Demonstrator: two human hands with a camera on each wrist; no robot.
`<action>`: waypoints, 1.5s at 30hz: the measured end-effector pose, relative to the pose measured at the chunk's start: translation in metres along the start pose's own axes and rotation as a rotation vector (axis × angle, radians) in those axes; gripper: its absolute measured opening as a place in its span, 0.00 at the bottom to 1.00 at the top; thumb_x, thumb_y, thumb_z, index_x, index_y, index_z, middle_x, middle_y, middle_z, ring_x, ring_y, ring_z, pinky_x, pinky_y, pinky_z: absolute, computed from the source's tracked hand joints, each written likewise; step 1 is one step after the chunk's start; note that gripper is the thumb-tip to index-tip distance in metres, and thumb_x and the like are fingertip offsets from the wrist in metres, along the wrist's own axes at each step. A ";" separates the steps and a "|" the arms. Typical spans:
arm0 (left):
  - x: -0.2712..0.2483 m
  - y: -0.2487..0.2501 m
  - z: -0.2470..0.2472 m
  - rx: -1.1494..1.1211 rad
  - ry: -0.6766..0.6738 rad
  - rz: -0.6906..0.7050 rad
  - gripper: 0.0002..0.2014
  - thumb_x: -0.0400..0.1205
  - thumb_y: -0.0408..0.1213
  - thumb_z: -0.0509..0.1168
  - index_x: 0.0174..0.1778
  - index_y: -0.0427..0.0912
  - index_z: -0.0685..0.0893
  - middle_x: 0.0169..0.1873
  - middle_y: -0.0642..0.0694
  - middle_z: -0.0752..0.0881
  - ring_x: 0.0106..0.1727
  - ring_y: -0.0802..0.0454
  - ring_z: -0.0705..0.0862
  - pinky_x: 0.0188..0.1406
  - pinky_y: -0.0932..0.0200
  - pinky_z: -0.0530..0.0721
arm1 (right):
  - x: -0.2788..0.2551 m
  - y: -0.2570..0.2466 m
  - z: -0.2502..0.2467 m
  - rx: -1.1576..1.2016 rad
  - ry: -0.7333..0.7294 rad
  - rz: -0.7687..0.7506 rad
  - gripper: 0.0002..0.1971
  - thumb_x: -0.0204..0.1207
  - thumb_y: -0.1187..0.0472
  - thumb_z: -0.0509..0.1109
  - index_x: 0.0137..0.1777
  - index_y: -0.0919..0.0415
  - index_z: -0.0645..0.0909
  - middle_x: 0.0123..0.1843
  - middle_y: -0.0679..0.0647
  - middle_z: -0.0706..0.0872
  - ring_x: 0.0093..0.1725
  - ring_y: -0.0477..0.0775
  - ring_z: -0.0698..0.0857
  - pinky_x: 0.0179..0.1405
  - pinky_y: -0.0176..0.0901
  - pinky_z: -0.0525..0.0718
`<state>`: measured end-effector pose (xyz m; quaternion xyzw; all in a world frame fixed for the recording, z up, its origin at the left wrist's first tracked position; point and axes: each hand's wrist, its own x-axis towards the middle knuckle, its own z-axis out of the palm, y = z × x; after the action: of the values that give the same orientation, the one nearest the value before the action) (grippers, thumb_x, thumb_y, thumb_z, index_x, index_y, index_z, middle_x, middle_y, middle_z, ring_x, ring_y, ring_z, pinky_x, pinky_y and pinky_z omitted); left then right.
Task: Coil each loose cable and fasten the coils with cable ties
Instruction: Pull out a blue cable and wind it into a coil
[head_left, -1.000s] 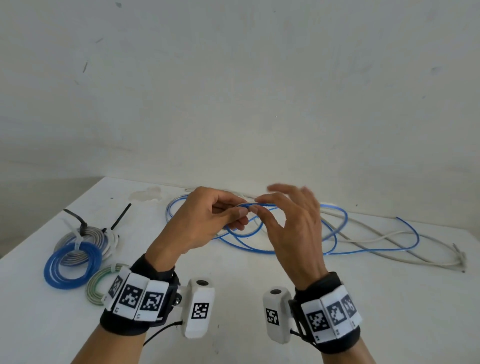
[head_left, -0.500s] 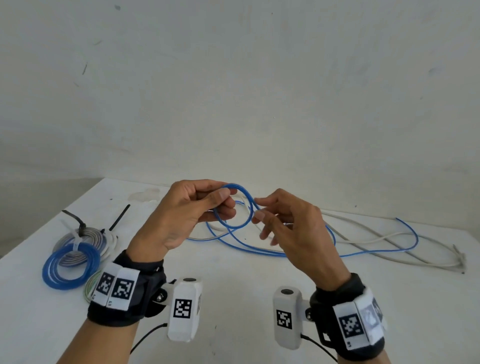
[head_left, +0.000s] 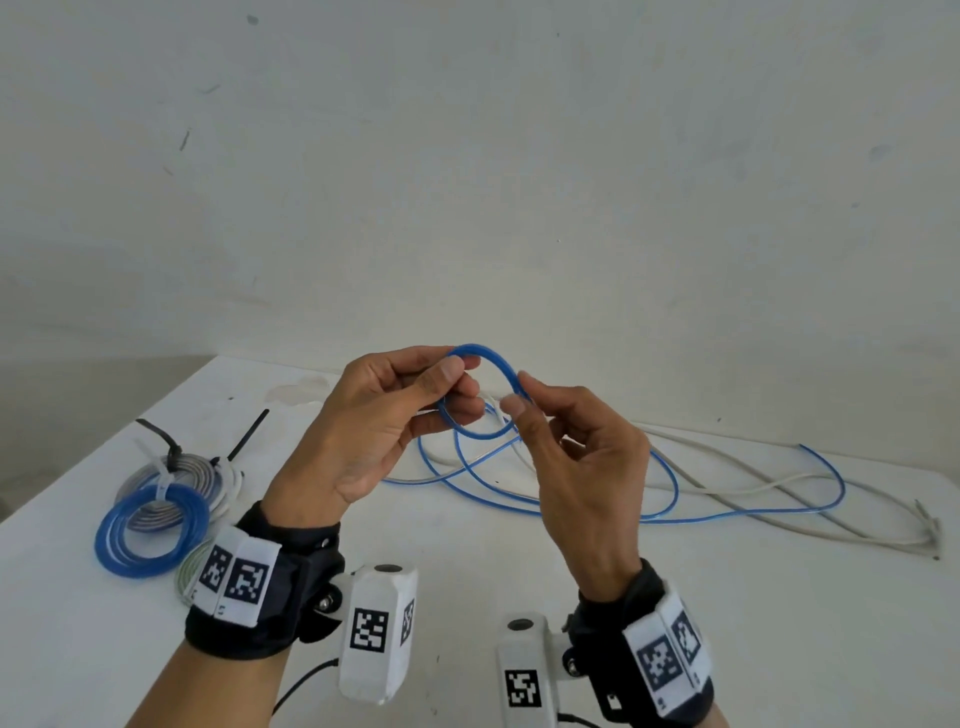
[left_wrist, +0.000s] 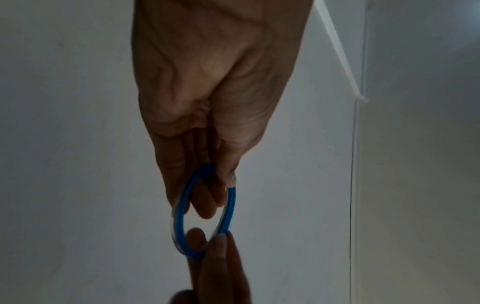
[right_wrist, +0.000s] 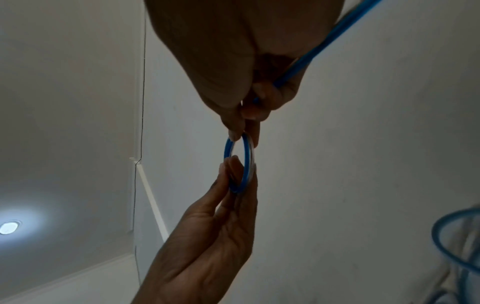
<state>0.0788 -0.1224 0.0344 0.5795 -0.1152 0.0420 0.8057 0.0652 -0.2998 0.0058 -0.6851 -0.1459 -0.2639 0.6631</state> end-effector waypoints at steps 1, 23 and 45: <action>0.000 0.000 0.001 0.044 -0.012 0.006 0.14 0.79 0.38 0.68 0.56 0.35 0.89 0.42 0.41 0.92 0.44 0.47 0.92 0.46 0.59 0.89 | 0.002 0.001 -0.003 -0.016 -0.003 -0.008 0.06 0.77 0.62 0.81 0.51 0.53 0.93 0.36 0.54 0.89 0.30 0.51 0.71 0.27 0.44 0.72; -0.009 -0.001 0.018 0.415 -0.305 -0.113 0.26 0.87 0.53 0.57 0.62 0.33 0.87 0.34 0.43 0.57 0.33 0.48 0.58 0.29 0.64 0.68 | 0.011 -0.003 -0.017 -0.072 -0.251 -0.036 0.04 0.78 0.62 0.78 0.50 0.53 0.93 0.40 0.41 0.93 0.34 0.45 0.85 0.34 0.35 0.77; -0.001 -0.005 0.034 -0.290 0.144 -0.107 0.20 0.90 0.41 0.56 0.30 0.44 0.68 0.21 0.52 0.59 0.22 0.56 0.57 0.24 0.61 0.61 | -0.005 0.006 0.011 0.146 -0.024 0.091 0.05 0.74 0.62 0.82 0.46 0.52 0.92 0.36 0.62 0.89 0.29 0.60 0.71 0.30 0.49 0.73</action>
<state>0.0745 -0.1561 0.0395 0.4580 -0.0310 0.0231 0.8881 0.0663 -0.2883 -0.0013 -0.6440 -0.1415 -0.2142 0.7207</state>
